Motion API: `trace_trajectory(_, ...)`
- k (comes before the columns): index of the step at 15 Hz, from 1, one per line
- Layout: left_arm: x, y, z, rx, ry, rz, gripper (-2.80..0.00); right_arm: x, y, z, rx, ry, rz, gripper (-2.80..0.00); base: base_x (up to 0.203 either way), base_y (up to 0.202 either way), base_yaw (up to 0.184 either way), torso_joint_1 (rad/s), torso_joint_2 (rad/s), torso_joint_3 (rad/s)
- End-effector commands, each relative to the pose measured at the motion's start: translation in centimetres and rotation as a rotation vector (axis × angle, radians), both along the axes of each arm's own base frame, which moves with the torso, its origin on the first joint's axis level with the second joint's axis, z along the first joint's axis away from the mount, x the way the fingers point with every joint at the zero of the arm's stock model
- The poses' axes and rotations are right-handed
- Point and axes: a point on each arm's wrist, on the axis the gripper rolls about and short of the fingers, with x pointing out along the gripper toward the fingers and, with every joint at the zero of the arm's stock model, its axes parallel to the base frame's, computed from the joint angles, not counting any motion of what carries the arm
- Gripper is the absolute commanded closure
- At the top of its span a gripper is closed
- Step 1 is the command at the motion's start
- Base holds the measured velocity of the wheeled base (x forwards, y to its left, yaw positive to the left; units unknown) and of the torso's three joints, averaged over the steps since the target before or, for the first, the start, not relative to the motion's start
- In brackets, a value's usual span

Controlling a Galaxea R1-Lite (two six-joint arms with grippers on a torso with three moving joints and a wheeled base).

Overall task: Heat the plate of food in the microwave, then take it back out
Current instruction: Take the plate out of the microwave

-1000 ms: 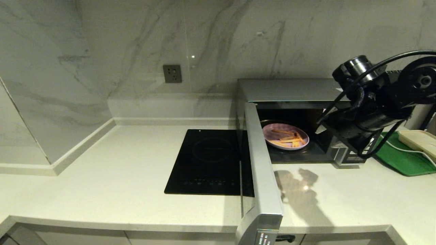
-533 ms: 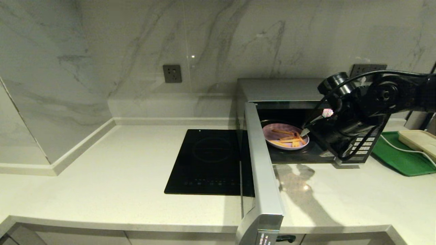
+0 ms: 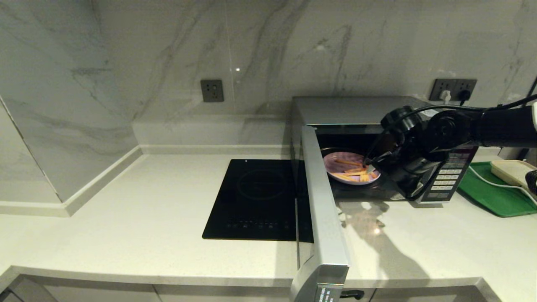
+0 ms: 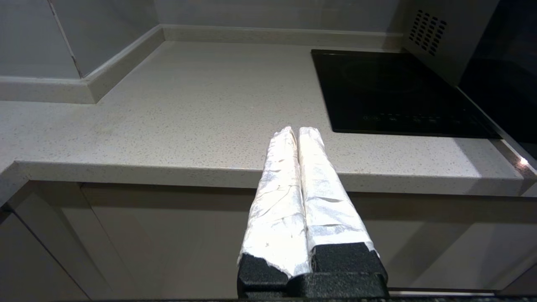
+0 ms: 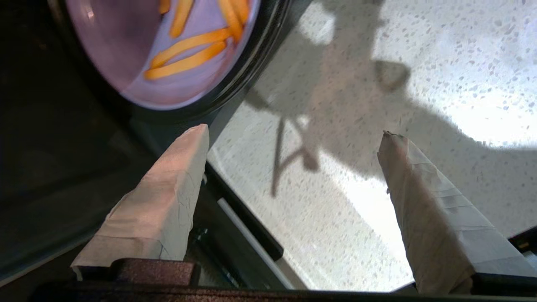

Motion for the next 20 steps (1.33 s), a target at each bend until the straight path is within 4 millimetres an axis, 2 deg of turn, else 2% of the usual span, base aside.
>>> trace_trajectory(1, 0.0, 0.0, 0.0, -0.001, -0.002, 0.001, 0.00, 1.0, 0.0, -1.4, 0.000, 0.024, -0.011, -2.80, 0.000, 0.000, 0.000, 0.000, 0.00, 0.000)
trace_trajectory(6, 0.0, 0.0, 0.0, -0.001, -0.001, 0.001, 0.00, 2.5, -0.3, -2.2, -0.002, 0.014, -0.025, -2.80, 0.000, 0.000, 0.000, 0.000, 0.00, 0.000)
trace_trajectory(10, 0.0, 0.0, 0.0, -0.001, -0.001, 0.001, 0.00, 4.2, -0.9, -4.4, -0.010, 0.038, -0.044, -2.80, 0.000, 0.000, 0.000, 0.000, 0.00, 0.000)
trace_trajectory(20, 0.0, 0.0, 0.0, -0.001, -0.001, 0.000, 0.00, 5.1, -2.2, -5.9, -0.014, 0.061, -0.071, -2.80, 0.000, 0.000, 0.000, 0.000, 0.00, 0.000)
